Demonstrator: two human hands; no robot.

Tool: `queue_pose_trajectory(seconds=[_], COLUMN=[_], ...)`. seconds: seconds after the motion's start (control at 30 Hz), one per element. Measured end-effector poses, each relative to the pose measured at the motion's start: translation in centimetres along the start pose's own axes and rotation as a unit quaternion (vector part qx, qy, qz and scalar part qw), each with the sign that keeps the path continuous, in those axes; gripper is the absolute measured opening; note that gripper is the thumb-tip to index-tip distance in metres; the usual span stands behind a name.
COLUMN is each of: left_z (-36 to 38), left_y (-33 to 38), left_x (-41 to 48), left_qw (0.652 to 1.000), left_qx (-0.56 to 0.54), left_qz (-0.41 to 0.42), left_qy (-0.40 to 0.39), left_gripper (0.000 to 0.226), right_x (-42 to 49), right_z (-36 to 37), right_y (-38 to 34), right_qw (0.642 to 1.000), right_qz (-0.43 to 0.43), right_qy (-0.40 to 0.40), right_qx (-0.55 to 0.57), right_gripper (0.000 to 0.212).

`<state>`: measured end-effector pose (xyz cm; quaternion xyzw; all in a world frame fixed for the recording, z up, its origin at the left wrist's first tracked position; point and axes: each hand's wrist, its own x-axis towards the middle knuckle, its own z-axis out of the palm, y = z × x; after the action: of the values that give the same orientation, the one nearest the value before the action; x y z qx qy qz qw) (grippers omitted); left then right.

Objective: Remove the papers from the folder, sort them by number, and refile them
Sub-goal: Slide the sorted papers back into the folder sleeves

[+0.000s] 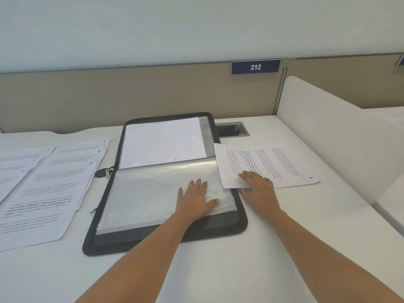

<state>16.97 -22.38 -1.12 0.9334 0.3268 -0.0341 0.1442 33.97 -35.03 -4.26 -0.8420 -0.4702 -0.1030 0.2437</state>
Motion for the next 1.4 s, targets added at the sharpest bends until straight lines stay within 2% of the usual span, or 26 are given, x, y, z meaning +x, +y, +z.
queue_pose_trajectory(seconds=[0.1,0.23,0.33,0.43,0.57,0.63,0.8,0.9,1.0,1.07,1.17,1.4], left_z=[0.3,-0.2,-0.6,-1.4,-2.5,-2.8,-3.0,-2.7,-2.0,-1.4,-0.8,-0.7], left_y=[-0.1,0.1,0.4,0.9,1.7,2.0,2.4,2.6,2.3,2.2,2.1,2.1], left_x=[0.0,-0.2,0.0,0.6,1.7,2.3,3.1,3.5,3.3,3.0,2.6,2.1], left_qw=[1.000,0.996,0.991,0.992,0.993,0.992,0.988,0.990,0.996,0.992,0.985,0.976], left_qx=[0.000,-0.023,-0.064,-0.074,-0.010,0.008,0.051,0.039,-0.059,-0.121,-0.161,-0.185], left_qz=[0.002,0.020,0.033,0.067,0.116,0.124,0.134,0.123,0.070,0.031,-0.001,-0.011], left_qy=[0.017,0.085,0.112,0.073,0.016,-0.009,-0.048,-0.050,-0.021,0.020,0.065,0.117], left_gripper=[0.062,0.042,0.034,0.044,0.058,0.057,0.036,0.039,0.057,0.058,0.048,0.023], right_x=[0.2,0.1,0.2,0.1,-0.1,-0.1,-0.1,0.0,0.0,-0.1,-0.1,-0.3], right_z=[-0.4,-1.0,-0.9,-1.0,-1.1,-1.2,-1.1,-1.0,-0.9,-1.0,-1.1,-1.2], right_y=[-0.7,-0.6,-0.4,-0.8,-0.9,-1.0,-0.8,-0.7,-0.6,-0.7,-0.8,-0.9], right_qw=[0.999,0.994,0.994,0.993,0.993,0.993,0.993,0.993,0.994,0.993,0.993,0.992], right_qz=[-0.036,0.053,0.073,0.075,0.078,0.076,0.082,0.083,0.081,0.085,0.086,0.091], right_qy=[-0.007,-0.002,-0.013,-0.005,-0.005,-0.002,0.017,0.017,0.014,0.009,0.006,0.002], right_qx=[0.035,0.091,0.084,0.088,0.085,0.085,0.081,0.076,0.076,0.077,0.083,0.085], right_gripper=[0.031,0.029,0.027,0.030,0.027,0.034,0.021,0.025,0.025,0.024,0.025,0.026])
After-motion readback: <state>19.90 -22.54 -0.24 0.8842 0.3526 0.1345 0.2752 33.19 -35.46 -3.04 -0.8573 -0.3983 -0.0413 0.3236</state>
